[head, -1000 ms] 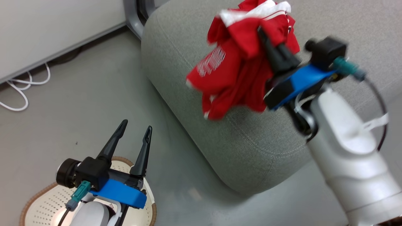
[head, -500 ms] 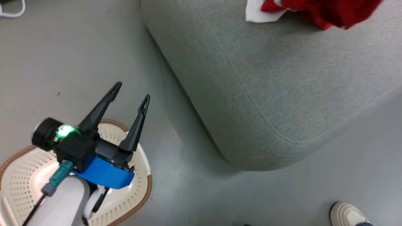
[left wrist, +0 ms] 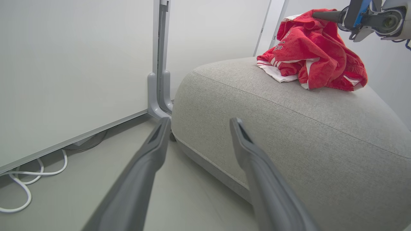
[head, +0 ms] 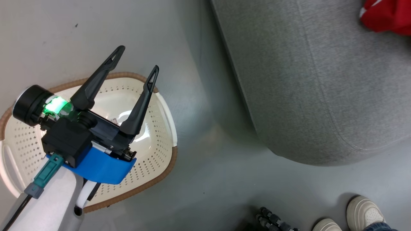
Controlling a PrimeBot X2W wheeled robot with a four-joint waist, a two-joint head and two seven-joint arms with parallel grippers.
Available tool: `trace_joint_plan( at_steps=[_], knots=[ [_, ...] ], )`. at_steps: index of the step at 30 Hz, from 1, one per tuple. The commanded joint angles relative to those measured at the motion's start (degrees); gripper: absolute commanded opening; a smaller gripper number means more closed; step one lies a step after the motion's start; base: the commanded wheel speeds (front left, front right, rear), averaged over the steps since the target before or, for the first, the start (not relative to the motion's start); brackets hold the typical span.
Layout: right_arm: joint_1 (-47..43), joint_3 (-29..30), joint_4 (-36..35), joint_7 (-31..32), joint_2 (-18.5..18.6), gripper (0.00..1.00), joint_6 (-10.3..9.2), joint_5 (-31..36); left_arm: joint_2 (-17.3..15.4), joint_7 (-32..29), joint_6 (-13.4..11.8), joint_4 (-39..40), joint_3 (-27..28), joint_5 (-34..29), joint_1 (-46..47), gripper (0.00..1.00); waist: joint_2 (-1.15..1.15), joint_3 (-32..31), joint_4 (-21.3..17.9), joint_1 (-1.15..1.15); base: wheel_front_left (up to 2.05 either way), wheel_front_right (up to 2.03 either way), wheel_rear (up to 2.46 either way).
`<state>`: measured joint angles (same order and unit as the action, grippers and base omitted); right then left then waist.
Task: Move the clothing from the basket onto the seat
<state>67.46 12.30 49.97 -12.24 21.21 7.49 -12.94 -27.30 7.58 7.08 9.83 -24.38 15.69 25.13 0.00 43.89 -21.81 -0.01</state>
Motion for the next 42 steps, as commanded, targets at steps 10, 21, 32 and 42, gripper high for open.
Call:
trace_joint_plan(
  at_steps=[10,21,32,42],
  knots=[
    [0.87,2.57,6.24,-1.81,-1.44,0.00,0.01,3.45,0.05,0.69,-0.52,-0.41,-0.63,-0.20,1.32,1.00,0.00,1.99,1.90,0.01,0.00,0.00,0.00],
    [0.42,3.36,8.47,-2.54,-2.25,0.29,0.01,4.89,0.98,1.74,-0.77,-2.32,-1.44,0.41,1.53,1.00,0.00,0.30,1.91,0.01,0.00,0.00,0.00],
    [0.56,4.11,10.04,-2.83,-2.52,1.00,0.01,5.89,1.39,2.99,-0.86,-3.80,-2.14,1.20,1.75,1.00,0.00,-1.80,2.56,0.01,0.00,0.00,0.00],
    [-2.19,4.70,10.81,-3.00,-4.16,1.00,0.01,5.66,2.76,5.17,-1.45,-6.47,-2.29,2.38,0.00,1.00,0.00,-6.32,2.73,0.01,0.00,0.00,0.00]
  ],
)
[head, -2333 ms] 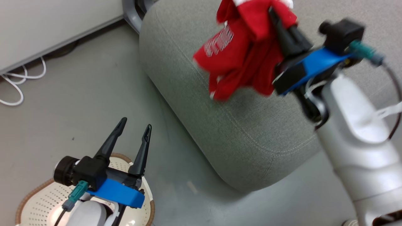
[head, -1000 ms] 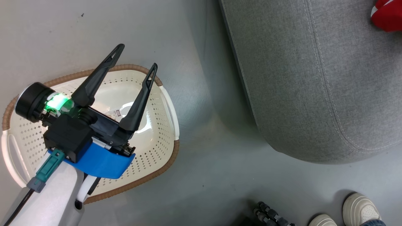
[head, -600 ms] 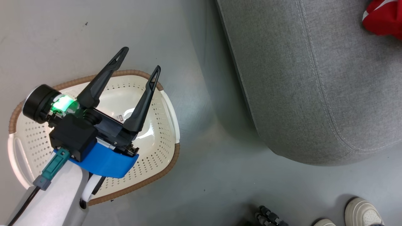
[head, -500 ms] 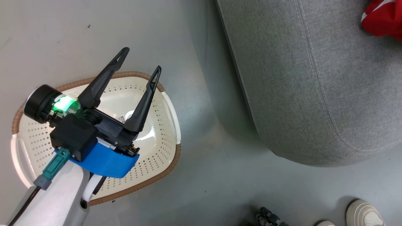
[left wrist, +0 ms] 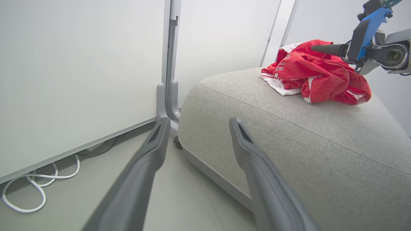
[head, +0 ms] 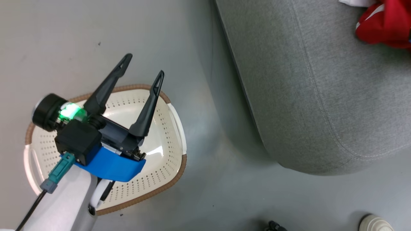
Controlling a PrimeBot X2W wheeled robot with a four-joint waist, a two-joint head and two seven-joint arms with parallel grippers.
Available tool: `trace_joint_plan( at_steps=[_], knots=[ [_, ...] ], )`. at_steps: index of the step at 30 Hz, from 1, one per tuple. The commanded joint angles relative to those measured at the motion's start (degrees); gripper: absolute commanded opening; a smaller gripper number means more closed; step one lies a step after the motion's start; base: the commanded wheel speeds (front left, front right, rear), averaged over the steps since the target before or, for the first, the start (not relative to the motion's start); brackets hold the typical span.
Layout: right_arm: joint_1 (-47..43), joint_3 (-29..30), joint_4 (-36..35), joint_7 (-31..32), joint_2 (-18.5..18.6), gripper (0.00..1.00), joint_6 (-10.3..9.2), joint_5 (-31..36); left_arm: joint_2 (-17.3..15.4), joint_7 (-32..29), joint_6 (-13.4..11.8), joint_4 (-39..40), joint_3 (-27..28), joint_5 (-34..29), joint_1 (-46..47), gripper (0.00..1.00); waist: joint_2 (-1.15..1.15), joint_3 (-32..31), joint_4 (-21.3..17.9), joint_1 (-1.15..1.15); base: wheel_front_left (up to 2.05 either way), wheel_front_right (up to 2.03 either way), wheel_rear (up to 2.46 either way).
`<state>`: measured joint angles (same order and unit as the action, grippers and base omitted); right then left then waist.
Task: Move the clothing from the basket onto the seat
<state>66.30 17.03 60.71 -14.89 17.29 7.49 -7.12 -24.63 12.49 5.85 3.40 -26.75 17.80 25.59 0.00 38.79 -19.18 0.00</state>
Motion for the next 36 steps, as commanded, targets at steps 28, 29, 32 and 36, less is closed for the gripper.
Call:
trace_joint_plan(
  at_steps=[28,29,32,36],
  knots=[
    [-33.89,-13.53,-20.76,-0.34,-7.68,1.00,0.02,0.26,12.65,2.77,0.19,-11.80,12.29,2.64,-19.35,1.00,0.00,-28.25,6.31,0.00,0.00,0.00,0.00],
    [-36.40,-13.97,-22.73,-0.23,-8.34,1.00,0.01,0.24,13.47,2.77,0.26,-12.37,13.26,2.31,-20.13,1.00,0.00,-29.31,7.26,0.00,0.00,0.00,0.00],
    [-38.51,-14.48,-24.70,0.69,-8.79,1.00,0.02,0.00,14.18,2.77,0.58,-12.91,14.33,2.16,-20.83,1.00,0.00,-30.34,8.33,0.00,0.00,0.00,0.00],
    [-42.78,-14.01,-29.36,2.15,-9.54,1.00,0.01,0.14,15.49,2.78,0.79,-13.55,16.47,1.42,-22.40,1.00,0.00,-32.15,10.30,0.00,0.00,0.00,0.00]
  ],
)
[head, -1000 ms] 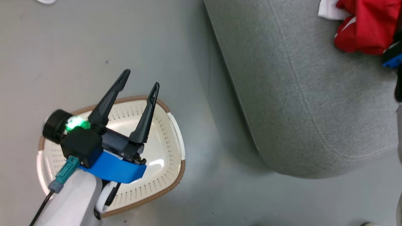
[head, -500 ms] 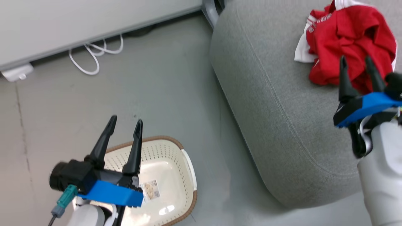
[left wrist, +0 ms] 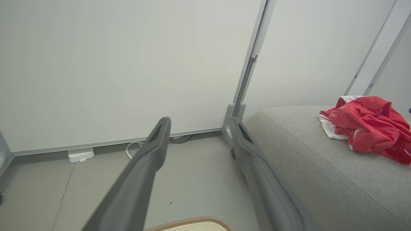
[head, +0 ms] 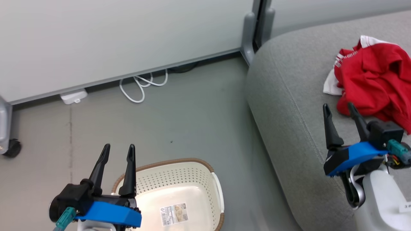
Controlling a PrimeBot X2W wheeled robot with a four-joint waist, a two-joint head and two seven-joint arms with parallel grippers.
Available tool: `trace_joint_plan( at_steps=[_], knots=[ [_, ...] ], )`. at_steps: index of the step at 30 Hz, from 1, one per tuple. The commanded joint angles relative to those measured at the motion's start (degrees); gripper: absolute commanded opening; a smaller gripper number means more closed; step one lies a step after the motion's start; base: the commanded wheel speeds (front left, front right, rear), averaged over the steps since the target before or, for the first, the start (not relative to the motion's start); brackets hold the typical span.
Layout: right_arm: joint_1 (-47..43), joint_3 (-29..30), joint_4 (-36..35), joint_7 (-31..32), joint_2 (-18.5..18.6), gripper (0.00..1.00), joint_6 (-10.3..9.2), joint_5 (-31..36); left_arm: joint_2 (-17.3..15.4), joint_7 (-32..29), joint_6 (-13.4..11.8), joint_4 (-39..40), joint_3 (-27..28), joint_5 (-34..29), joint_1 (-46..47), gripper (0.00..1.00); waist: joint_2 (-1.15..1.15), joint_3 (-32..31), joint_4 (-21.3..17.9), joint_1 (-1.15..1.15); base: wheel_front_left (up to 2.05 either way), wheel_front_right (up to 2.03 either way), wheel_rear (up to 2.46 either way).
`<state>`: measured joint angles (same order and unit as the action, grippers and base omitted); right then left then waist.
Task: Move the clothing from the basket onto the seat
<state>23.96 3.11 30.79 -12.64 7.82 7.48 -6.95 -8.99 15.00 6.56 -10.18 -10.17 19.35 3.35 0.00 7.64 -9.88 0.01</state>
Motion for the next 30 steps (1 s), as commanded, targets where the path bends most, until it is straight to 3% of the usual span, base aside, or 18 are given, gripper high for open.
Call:
trace_joint_plan(
  at_steps=[1,13,30],
  knots=[
    [-1.54,0.10,-0.69,0.31,-0.42,1.00,0.02,0.23,0.11,0.26,0.17,-0.12,0.44,-0.21,-0.58,1.00,0.00,-1.39,1.45,-0.01,0.00,0.00,0.00],
    [-14.14,-1.69,-12.31,3.50,-3.42,1.00,0.02,1.98,1.86,0.26,0.68,-2.58,5.62,-1.69,-3.57,1.00,0.00,-4.85,6.47,-0.01,0.00,0.00,0.00],
    [-19.45,-3.22,-17.78,6.47,-4.95,1.00,0.03,2.28,1.73,0.27,1.01,-6.78,7.34,-2.64,-2.09,1.00,0.00,-6.19,10.62,-0.01,0.00,0.00,0.00]
  ],
)
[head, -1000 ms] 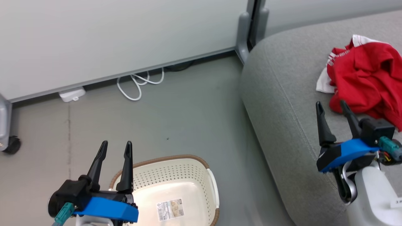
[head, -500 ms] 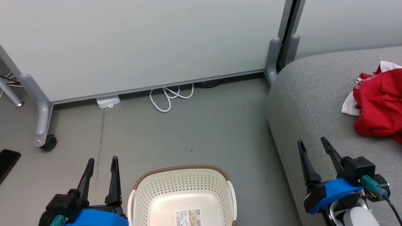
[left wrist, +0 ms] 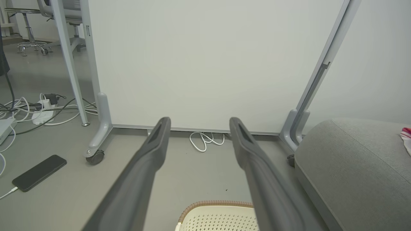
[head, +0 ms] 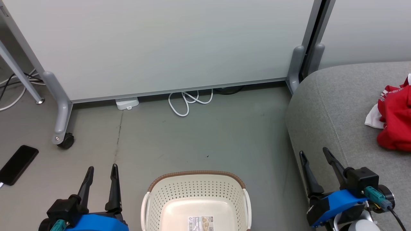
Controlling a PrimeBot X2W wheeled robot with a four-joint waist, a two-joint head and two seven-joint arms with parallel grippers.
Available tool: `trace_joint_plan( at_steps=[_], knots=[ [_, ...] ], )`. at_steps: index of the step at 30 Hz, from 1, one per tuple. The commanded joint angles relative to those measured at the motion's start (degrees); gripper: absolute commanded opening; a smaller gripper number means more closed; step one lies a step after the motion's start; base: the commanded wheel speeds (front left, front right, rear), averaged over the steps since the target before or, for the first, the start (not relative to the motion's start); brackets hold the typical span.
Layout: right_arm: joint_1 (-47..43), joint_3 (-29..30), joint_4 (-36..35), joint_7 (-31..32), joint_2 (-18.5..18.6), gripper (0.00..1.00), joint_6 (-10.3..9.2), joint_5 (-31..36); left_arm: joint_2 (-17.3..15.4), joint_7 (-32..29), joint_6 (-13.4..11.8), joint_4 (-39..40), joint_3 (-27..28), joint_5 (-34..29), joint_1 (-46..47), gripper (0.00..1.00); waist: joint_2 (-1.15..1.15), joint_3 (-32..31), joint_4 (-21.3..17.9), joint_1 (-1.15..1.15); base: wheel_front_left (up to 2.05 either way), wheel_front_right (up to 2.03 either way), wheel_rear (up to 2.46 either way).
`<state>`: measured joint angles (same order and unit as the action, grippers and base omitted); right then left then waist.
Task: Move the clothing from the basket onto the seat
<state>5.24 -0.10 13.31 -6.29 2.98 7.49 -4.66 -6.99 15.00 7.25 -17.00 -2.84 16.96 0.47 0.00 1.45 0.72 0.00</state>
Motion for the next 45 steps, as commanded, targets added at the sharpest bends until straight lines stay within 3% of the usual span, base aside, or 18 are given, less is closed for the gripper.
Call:
trace_joint_plan(
  at_steps=[1,22,23,28,45],
  knots=[
    [-0.83,-0.11,-0.39,0.14,-0.12,1.00,0.02,-0.22,-0.29,0.27,0.24,-0.18,0.03,-0.23,0.96,1.00,0.00,-0.01,0.13,0.00,0.00,0.00,0.00],
    [-1.21,-1.14,0.09,-0.22,-0.14,1.00,0.02,-2.62,0.52,0.27,0.26,-1.26,0.54,-0.65,0.77,1.00,0.00,-0.01,0.21,0.00,0.00,0.00,0.00],
    [-0.87,-1.17,0.03,0.08,-0.03,0.00,-0.01,-2.22,0.52,0.00,0.13,-1.30,0.34,-0.39,0.46,0.00,0.00,-0.01,0.21,0.00,0.00,0.00,0.00],
    [-1.61,-1.15,2.54,0.48,-0.06,0.00,-0.01,-2.61,1.19,-0.42,0.13,-3.58,0.17,0.06,-1.17,0.00,0.00,-0.02,0.19,-0.01,0.00,0.00,0.00],
    [-0.96,0.53,2.06,3.11,-0.06,0.00,-0.01,-20.53,1.78,-4.91,0.16,-2.13,2.18,15.89,0.45,0.00,0.00,-0.18,0.07,-0.01,0.00,0.00,0.00]
  ],
)
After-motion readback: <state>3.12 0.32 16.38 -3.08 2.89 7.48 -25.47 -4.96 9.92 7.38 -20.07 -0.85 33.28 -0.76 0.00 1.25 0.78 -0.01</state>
